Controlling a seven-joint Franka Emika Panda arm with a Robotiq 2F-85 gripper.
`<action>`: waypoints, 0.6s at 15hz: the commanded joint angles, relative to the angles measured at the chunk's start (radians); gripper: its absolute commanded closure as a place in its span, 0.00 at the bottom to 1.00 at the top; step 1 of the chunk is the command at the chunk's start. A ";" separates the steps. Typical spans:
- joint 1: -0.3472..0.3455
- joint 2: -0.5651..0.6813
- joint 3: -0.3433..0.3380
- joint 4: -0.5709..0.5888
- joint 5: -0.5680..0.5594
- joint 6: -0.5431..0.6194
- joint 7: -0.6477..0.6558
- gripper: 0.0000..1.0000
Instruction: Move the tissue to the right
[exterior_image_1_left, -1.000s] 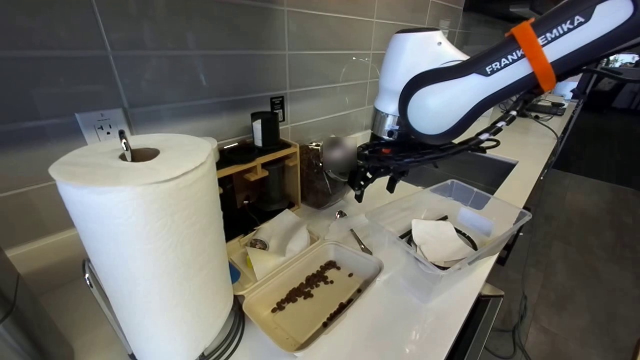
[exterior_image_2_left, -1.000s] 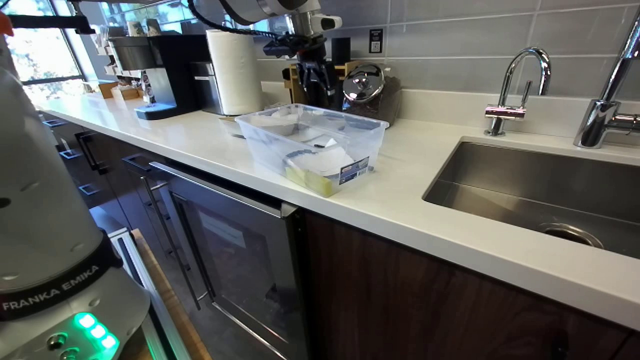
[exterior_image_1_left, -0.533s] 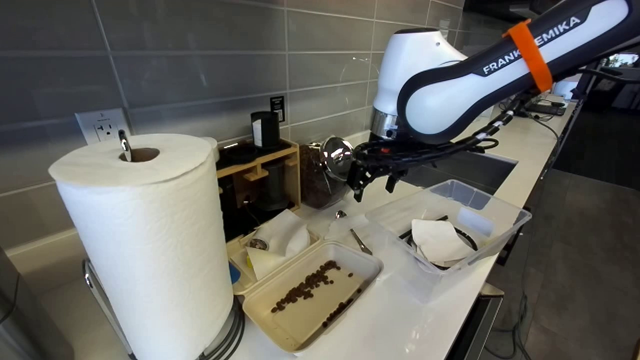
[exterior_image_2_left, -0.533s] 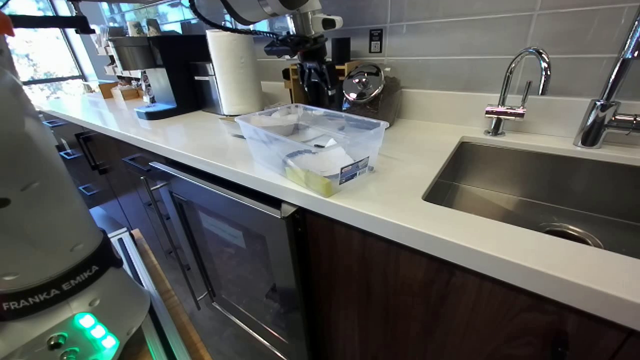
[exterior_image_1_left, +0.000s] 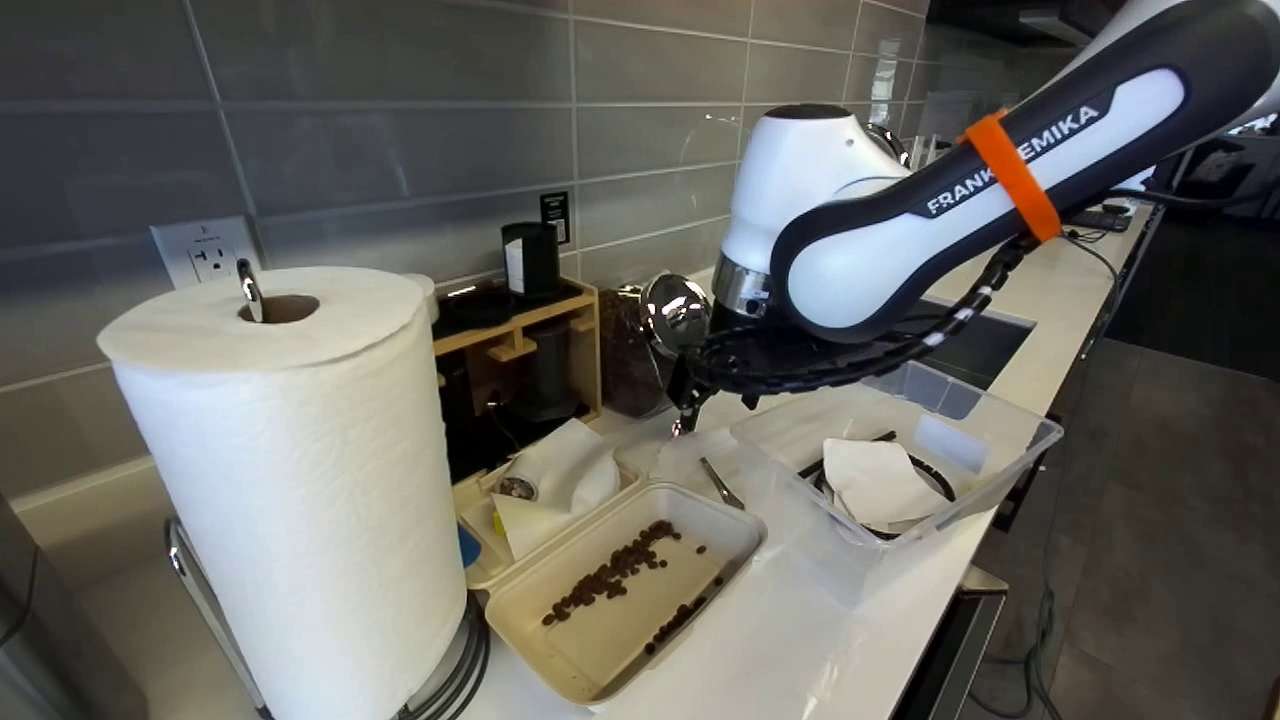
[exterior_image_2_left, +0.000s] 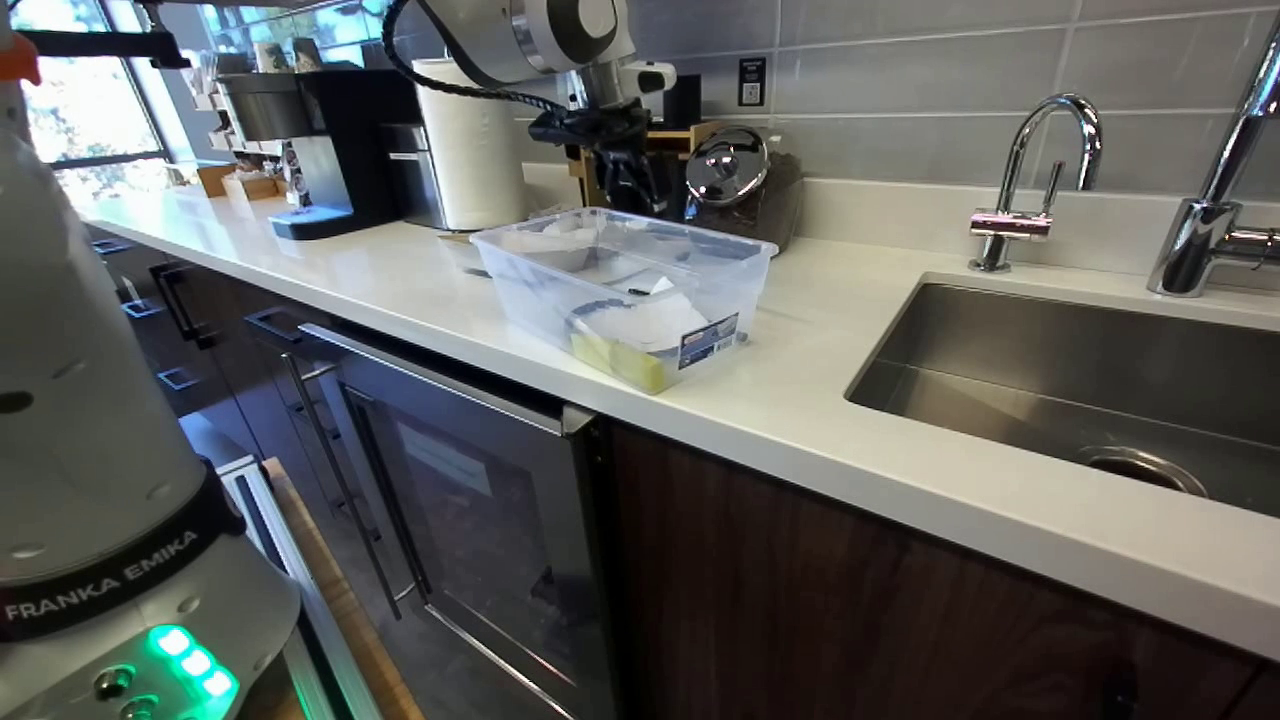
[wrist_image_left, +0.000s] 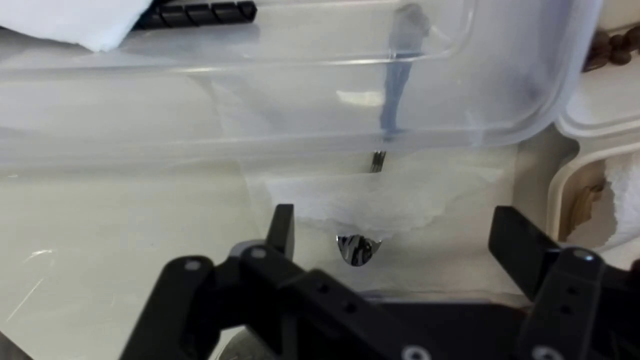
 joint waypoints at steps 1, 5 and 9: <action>0.043 0.071 -0.049 0.033 -0.066 0.053 0.033 0.00; 0.066 0.126 -0.085 0.080 -0.097 0.056 0.017 0.00; 0.082 0.182 -0.101 0.135 -0.087 0.056 0.008 0.00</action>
